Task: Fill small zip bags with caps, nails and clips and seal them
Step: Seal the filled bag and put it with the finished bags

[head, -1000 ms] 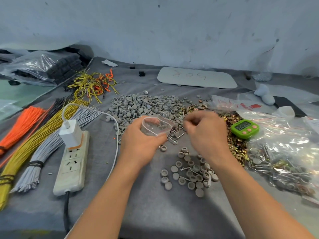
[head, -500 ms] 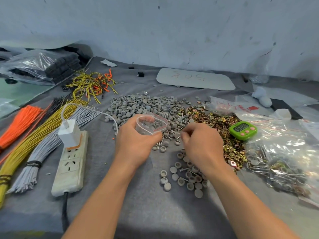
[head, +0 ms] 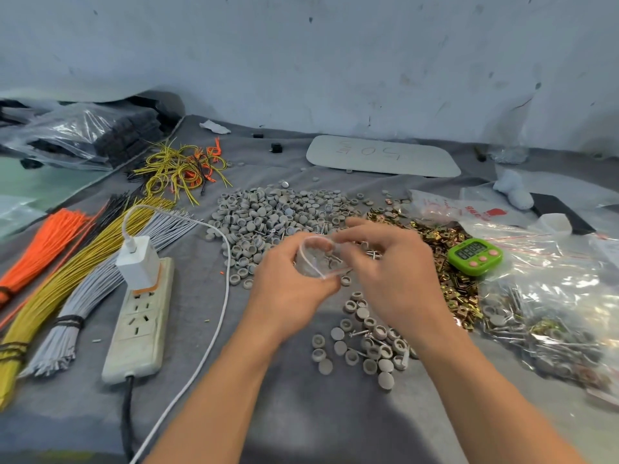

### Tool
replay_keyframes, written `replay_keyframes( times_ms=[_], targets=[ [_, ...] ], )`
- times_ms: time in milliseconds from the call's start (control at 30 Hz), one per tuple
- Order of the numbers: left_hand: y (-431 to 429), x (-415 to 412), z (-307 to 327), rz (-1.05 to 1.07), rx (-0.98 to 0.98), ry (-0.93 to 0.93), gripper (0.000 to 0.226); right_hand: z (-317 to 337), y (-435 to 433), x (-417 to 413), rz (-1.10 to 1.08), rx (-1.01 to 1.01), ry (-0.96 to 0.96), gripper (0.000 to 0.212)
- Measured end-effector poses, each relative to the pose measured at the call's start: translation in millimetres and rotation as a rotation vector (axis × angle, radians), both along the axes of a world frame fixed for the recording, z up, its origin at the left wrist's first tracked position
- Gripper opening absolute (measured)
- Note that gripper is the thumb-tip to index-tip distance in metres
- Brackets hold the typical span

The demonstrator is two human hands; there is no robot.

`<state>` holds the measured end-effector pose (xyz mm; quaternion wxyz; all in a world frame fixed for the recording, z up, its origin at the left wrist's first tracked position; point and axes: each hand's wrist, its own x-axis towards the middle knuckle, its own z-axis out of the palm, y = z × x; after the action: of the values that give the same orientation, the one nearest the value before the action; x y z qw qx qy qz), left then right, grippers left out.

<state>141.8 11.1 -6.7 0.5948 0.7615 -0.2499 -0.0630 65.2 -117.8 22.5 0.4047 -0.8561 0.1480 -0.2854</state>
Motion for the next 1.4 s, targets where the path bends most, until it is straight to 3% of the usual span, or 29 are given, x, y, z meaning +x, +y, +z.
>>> replay_keyframes(
  times_ms=[67,133,267,333,433,533,667,900,1067,1167,1267,1400],
  targets=[
    [-0.5,-0.9,0.9,-0.088,-0.023,0.074,0.038,-0.9,-8.1,1.2,-0.019,0.199,-0.025,0.014],
    [-0.8,-0.8,2.1,-0.175,-0.023,0.112,0.032,1.5,-10.3,3.5,-0.002,0.262,-0.024,0.009],
    [-0.9,-3.2,5.0,-0.274,0.007,0.136,0.031,-0.2,-14.8,4.9,-0.048,-0.080,0.181,0.010],
    [0.4,-4.7,5.0,-0.253,0.008,0.133,0.043,-1.8,-17.2,6.5,-0.082,-0.086,0.173,0.010],
    [6.7,-1.4,6.8,-0.224,-0.156,0.245,0.058,-2.3,-21.3,8.0,-0.160,0.188,0.067,0.020],
    [12.4,2.6,12.0,-0.146,-0.329,0.351,0.047,-3.9,-30.7,5.1,-0.267,0.218,0.067,0.020],
    [11.7,6.4,12.0,-0.053,-0.352,0.361,0.042,-8.8,-30.6,4.5,-0.053,0.681,0.057,0.019],
    [8.6,1.9,13.2,-0.114,-0.291,0.314,0.043,-16.9,-47.1,0.8,0.078,1.025,-0.074,0.020],
    [10.9,2.6,11.1,-0.206,-0.231,0.227,0.049,-19.2,-38.1,4.5,0.169,1.085,-0.130,0.024],
    [15.0,5.0,4.2,-0.279,-0.073,0.182,0.066,-15.2,-29.7,5.0,0.235,1.069,-0.173,0.019],
    [13.9,2.9,-2.9,-0.458,0.119,0.137,0.083,-14.1,-23.4,1.2,0.323,1.063,-0.070,0.024],
    [0.1,-6.2,0.3,-0.588,0.154,0.052,0.065,-5.1,-20.9,-9.7,0.536,0.795,-0.003,0.012]
  ],
)
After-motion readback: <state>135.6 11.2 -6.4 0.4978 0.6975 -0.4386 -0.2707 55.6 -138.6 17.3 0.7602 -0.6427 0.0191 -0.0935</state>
